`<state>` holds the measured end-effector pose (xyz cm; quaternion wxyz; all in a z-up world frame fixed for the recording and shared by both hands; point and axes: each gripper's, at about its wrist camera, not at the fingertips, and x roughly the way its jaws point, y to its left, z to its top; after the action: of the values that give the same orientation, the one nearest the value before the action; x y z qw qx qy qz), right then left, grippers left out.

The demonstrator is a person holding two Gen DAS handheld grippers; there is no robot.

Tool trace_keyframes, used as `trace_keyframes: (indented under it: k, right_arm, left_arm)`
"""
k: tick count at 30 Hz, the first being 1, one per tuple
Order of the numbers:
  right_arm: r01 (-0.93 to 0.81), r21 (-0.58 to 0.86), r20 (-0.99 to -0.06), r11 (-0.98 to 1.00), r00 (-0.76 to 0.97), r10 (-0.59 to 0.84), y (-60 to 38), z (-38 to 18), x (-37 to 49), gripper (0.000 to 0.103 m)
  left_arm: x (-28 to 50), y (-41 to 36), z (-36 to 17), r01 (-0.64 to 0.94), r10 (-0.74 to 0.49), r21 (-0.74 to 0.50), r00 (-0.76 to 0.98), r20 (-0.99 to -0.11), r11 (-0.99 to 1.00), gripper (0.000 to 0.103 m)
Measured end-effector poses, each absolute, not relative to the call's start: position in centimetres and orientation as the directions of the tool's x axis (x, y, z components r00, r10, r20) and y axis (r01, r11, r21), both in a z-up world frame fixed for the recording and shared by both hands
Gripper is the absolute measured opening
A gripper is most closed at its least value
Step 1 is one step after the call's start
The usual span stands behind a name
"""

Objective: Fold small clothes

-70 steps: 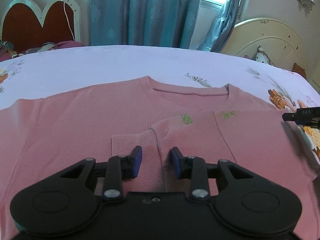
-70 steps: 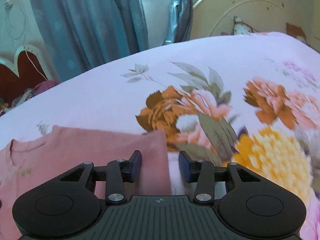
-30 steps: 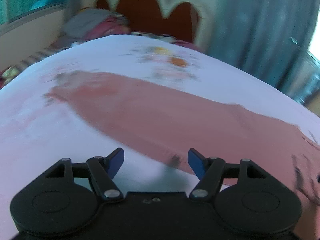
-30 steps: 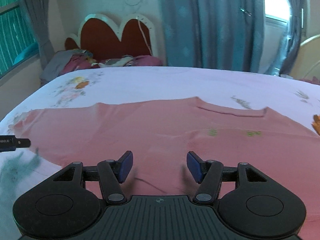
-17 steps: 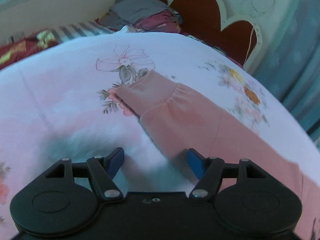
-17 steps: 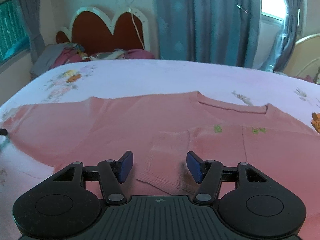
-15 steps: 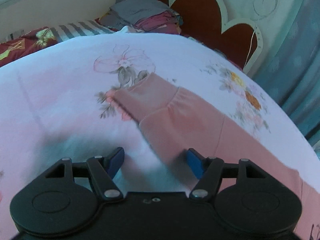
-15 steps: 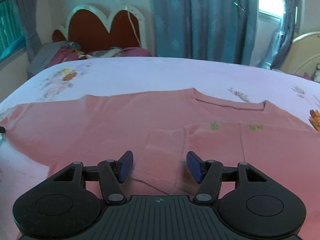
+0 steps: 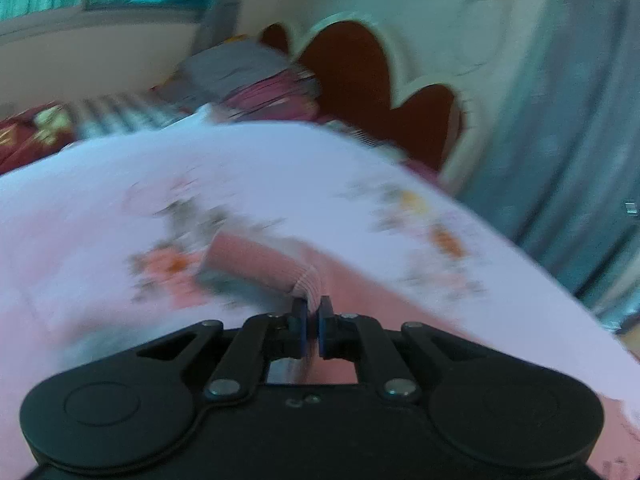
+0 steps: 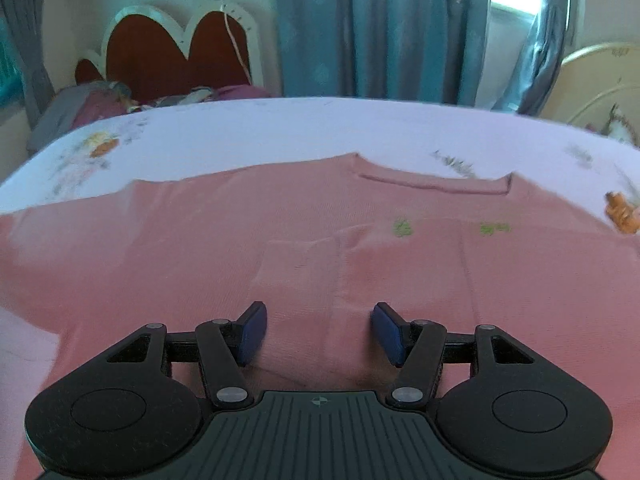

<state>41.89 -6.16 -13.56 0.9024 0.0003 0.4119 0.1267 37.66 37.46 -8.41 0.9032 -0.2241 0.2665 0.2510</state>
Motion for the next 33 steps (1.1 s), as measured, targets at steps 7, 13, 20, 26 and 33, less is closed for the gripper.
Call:
trace_keyframes:
  k: [7,13,20,26,33]
  right_arm:
    - [-0.209,0.194,-0.685,0.959,0.67,0.285,-8.3,-11.5,40.9,0.06]
    - [-0.176,0.203,-0.666,0.963,0.696,0.268,-11.5,-10.5,39.3,0.06]
    - [-0.093,0.176,-0.693,0.98,0.696,0.19,-16.2,-11.0,38.0,0.06]
    - [-0.086,0.209,-0.694,0.974,0.689,0.21,-18.7,-10.6,36.6,0.06]
    - [-0.127,0.239,-0.675,0.963,0.691,0.259,-18.2,-9.9,36.8,0.06]
  left_arm:
    - [38.4,27.4,-2.6,-0.288,0.119,-0.277,0.858,-0.5,0.917,0.005]
    - [40.0,16.2,-1.6,-0.015,-0.138,-0.299,0.864,-0.485,0.954,0.005]
    - [41.4,6.3,-4.9,0.15,-0.299,-0.299,0.779,-0.551,0.942,0.005]
    - [40.6,0.9,-9.0,0.245,-0.307,-0.19,0.66,-0.685,0.951,0.013]
    - [39.3,1.7,-8.5,0.178,-0.185,-0.088,0.661,-0.727,0.98,0.058]
